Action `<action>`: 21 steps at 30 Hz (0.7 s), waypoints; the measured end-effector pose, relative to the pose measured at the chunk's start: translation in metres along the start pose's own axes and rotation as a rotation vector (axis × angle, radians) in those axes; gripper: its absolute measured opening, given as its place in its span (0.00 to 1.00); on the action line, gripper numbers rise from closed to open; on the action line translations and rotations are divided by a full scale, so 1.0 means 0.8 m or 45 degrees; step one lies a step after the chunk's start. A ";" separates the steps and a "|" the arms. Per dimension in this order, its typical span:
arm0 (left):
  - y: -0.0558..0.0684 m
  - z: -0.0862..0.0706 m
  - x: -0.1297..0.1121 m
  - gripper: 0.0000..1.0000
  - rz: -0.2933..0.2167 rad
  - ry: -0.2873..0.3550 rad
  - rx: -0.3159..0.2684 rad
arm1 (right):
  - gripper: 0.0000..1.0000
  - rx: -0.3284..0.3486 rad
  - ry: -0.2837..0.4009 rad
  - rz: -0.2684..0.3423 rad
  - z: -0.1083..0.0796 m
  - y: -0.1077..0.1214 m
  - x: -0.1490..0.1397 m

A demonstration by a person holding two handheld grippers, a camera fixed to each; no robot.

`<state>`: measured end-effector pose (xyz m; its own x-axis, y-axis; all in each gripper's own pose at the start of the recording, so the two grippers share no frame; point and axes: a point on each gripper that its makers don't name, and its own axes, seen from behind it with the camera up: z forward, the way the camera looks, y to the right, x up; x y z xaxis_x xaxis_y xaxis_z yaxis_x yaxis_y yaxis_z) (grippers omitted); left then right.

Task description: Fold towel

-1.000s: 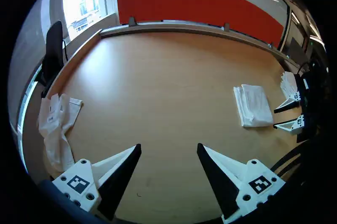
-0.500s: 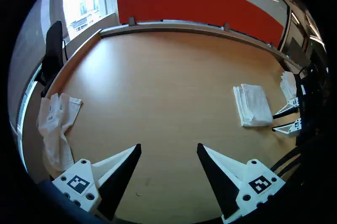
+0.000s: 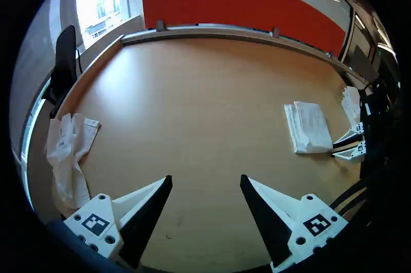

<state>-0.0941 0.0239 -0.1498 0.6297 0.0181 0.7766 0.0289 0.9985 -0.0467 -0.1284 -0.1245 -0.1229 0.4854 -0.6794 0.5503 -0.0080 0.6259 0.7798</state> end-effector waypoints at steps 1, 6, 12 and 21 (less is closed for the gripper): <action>0.000 0.000 0.000 0.99 0.000 0.001 0.000 | 0.25 -0.002 -0.001 0.002 0.000 0.001 0.000; -0.001 0.000 0.000 0.99 0.001 0.000 0.001 | 0.08 -0.005 0.001 0.009 0.000 0.002 -0.001; 0.000 0.001 -0.001 0.99 0.002 -0.002 -0.003 | 0.04 -0.004 0.021 0.021 -0.004 0.003 0.003; 0.002 0.003 0.000 0.99 0.007 -0.004 -0.007 | 0.04 -0.003 0.040 0.018 -0.012 0.005 0.013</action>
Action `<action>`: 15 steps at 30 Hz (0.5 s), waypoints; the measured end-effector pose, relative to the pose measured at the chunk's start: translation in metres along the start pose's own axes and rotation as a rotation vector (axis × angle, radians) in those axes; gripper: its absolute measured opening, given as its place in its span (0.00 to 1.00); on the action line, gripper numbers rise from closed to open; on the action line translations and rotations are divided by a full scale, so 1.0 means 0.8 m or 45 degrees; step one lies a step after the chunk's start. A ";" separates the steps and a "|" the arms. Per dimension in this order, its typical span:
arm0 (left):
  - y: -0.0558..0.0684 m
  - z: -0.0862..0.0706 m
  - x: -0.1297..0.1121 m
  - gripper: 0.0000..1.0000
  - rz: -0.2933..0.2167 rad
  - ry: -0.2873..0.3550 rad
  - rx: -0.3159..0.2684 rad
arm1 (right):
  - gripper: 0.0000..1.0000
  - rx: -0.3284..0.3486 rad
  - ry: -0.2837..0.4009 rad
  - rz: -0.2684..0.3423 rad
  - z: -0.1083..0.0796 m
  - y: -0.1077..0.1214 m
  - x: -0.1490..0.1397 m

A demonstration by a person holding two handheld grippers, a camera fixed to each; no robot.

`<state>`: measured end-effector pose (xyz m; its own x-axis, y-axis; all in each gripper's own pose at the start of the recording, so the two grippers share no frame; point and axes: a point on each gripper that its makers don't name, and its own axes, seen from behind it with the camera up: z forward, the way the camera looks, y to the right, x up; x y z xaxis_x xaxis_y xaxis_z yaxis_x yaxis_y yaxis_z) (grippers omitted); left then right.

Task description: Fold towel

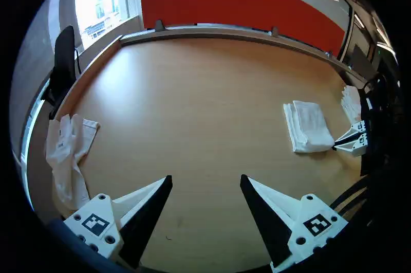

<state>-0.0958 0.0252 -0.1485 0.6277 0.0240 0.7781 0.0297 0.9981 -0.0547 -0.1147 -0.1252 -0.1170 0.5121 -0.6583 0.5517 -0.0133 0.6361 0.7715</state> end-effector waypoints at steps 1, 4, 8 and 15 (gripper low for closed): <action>-0.001 0.000 0.000 0.99 0.000 -0.001 0.001 | 0.04 -0.001 0.002 -0.001 -0.002 0.001 0.002; -0.003 0.000 -0.001 0.99 0.001 -0.001 0.003 | 0.04 0.001 0.014 -0.003 -0.007 0.002 0.011; -0.005 0.000 0.001 0.99 -0.003 0.008 0.007 | 0.04 0.000 0.043 -0.010 -0.017 0.004 0.030; -0.002 -0.001 0.010 0.99 -0.024 0.039 -0.002 | 0.04 -0.023 0.104 -0.060 -0.039 0.012 0.073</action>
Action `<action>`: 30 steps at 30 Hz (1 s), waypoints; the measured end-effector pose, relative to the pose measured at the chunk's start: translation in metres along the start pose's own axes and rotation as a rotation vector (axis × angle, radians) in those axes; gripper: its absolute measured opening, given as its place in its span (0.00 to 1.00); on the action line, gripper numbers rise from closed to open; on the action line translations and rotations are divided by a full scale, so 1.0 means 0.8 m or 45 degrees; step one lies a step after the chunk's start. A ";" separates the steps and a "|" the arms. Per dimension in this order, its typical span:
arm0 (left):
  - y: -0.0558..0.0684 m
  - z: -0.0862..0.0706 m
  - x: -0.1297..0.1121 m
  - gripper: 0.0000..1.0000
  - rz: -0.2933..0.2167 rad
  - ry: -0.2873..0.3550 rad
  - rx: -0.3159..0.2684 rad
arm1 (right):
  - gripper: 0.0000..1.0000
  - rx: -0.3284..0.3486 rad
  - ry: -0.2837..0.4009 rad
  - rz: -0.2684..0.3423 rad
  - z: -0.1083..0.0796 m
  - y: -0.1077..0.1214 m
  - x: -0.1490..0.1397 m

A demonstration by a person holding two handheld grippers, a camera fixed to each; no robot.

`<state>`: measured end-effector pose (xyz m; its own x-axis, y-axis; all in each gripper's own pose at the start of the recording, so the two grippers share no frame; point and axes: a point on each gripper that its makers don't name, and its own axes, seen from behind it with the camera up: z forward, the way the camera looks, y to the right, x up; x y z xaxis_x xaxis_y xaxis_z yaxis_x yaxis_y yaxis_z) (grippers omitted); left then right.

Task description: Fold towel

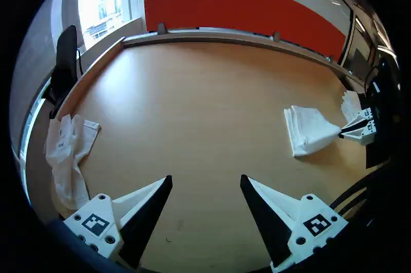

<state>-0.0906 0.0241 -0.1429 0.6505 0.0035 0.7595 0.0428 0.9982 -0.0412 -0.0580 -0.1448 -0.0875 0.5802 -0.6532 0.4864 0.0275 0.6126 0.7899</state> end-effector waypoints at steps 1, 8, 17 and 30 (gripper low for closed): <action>0.001 0.000 0.001 0.99 -0.001 0.004 -0.002 | 0.04 -0.003 0.010 -0.006 -0.003 0.002 0.007; 0.009 -0.003 0.009 0.99 0.006 0.027 -0.017 | 0.04 -0.036 0.099 -0.050 -0.029 0.017 0.062; 0.016 -0.010 0.022 0.99 0.009 0.063 -0.033 | 0.04 -0.102 0.213 -0.119 -0.076 0.049 0.135; 0.024 -0.017 0.030 0.99 0.013 0.091 -0.053 | 0.05 -0.194 0.272 -0.113 -0.142 0.107 0.163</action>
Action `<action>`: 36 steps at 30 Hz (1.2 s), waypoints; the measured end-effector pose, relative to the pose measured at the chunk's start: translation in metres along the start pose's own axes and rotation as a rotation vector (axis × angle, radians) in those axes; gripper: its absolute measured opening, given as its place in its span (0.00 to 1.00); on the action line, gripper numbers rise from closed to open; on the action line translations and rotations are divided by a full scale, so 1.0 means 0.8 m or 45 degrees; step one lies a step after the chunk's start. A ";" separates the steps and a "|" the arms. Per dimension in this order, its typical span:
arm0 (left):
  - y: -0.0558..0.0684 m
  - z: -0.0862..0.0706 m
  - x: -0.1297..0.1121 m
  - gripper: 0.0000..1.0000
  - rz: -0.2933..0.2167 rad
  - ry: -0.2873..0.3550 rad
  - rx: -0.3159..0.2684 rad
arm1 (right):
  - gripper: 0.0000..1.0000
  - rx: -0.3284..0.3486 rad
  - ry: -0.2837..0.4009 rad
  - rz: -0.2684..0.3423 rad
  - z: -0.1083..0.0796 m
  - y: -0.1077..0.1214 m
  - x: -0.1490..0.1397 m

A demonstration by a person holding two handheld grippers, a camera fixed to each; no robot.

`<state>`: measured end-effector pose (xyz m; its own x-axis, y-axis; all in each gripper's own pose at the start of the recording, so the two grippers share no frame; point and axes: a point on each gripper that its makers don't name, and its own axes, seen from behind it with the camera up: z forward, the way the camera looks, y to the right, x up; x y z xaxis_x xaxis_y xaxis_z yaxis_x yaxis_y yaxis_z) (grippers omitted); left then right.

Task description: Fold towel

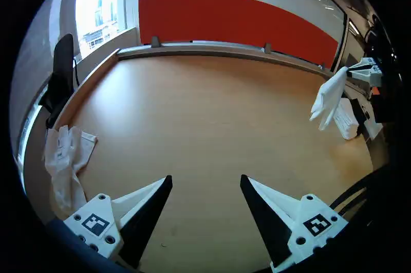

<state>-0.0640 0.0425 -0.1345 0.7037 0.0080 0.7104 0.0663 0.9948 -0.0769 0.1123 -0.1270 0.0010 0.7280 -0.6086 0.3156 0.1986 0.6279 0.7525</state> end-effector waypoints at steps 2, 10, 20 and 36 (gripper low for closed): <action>0.000 0.000 0.001 0.99 0.000 0.002 -0.001 | 0.05 -0.010 0.004 0.010 -0.006 0.009 0.000; 0.001 0.001 0.004 0.99 0.007 0.006 0.001 | 0.05 -0.056 0.000 0.046 -0.025 0.048 -0.005; 0.006 0.004 0.008 0.99 0.018 -0.001 0.000 | 0.05 -0.110 -0.050 0.054 -0.047 0.101 -0.032; 0.019 0.008 0.009 0.99 0.046 -0.026 0.010 | 0.05 -0.222 -0.095 0.133 -0.073 0.196 -0.079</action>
<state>-0.0627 0.0583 -0.1258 0.6912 0.0460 0.7212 0.0356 0.9946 -0.0975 0.1357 0.0383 0.0648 0.7014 -0.5659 0.4334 0.2399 0.7599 0.6042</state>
